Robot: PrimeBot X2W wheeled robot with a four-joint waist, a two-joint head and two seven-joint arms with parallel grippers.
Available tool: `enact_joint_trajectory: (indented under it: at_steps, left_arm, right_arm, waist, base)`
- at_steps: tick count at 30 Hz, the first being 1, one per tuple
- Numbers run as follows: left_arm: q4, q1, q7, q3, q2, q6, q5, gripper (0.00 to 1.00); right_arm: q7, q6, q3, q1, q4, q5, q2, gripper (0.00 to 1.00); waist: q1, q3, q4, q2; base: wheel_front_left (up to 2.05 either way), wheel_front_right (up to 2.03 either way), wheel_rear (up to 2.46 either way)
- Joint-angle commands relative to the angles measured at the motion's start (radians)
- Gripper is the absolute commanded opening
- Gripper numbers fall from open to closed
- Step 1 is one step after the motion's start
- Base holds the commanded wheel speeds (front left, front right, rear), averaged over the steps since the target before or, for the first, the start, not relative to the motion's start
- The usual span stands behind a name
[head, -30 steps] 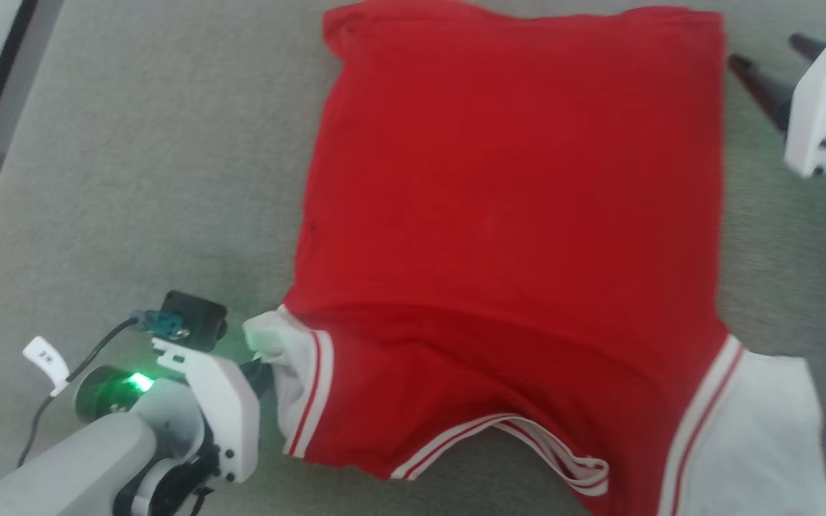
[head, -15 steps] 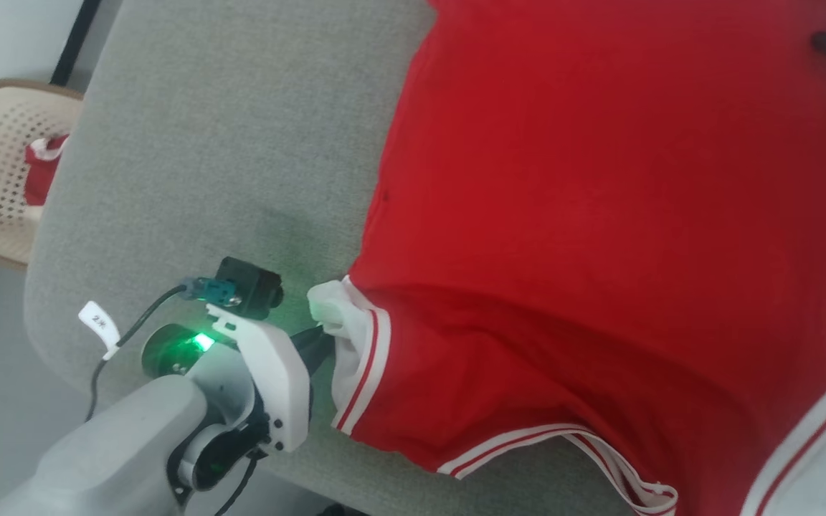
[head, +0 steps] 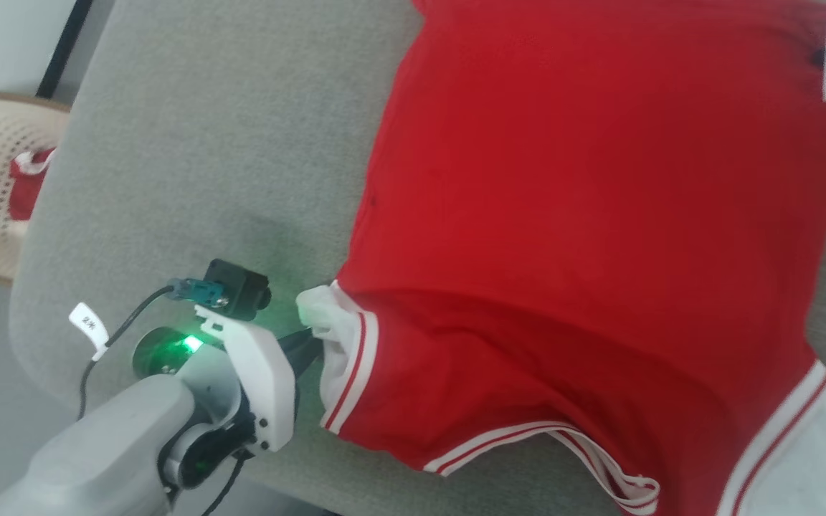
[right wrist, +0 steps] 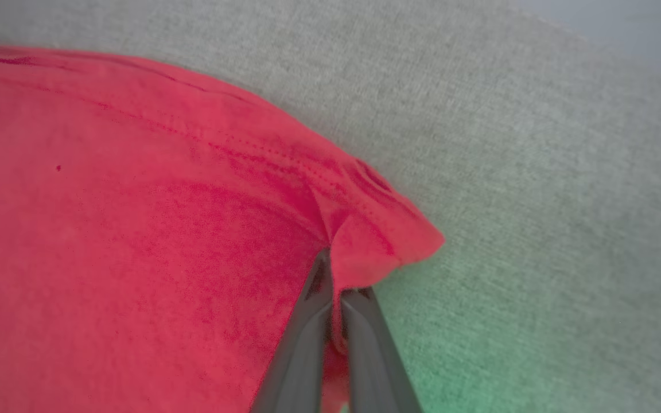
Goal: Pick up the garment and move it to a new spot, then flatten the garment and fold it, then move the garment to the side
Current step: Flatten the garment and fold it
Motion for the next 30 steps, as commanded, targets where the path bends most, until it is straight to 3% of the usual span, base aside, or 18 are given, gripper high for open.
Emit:
enact_joint_trajectory:
  at_steps: [1,11,19,25,30]
  left_arm:
    - [0.066,0.024,0.003,0.003,0.015,0.035,0.000,0.00]
    - [0.007,0.061,0.002,0.035,0.117,0.076,-0.019,0.00]
    - [-0.065,0.102,0.023,0.041,0.184,0.106,-0.036,0.00]
    - [-0.113,0.127,0.033,0.048,0.235,0.128,-0.042,0.00]
    - [-0.137,0.139,0.036,0.053,0.257,0.140,-0.046,0.00]
  right_arm:
    - [0.028,-0.001,0.031,0.080,-0.002,0.011,-0.004,0.00]
    - [0.032,0.000,0.175,0.269,-0.327,0.186,-0.080,0.00]
    - [0.042,0.000,0.197,0.481,-0.575,0.303,-0.175,0.00]
    - [0.036,0.000,0.129,0.688,-0.741,0.341,-0.210,0.00]
    - [0.026,0.000,0.030,0.867,-0.833,0.328,-0.189,0.00]
  waist:
    - [0.0000,-0.035,-0.039,-0.0001]
    - [0.0000,-0.149,-0.189,-0.0001]
    - [0.0000,-0.205,-0.292,-0.0001]
    - [0.0000,-0.230,-0.360,-0.0001]
    - [0.0000,-0.236,-0.390,-0.0001]
  base:
    - [0.00,0.00,0.00]
    - [0.00,0.00,0.00]
    - [0.00,0.00,0.00]
    - [0.00,0.00,0.00]
    - [0.00,0.00,0.00]
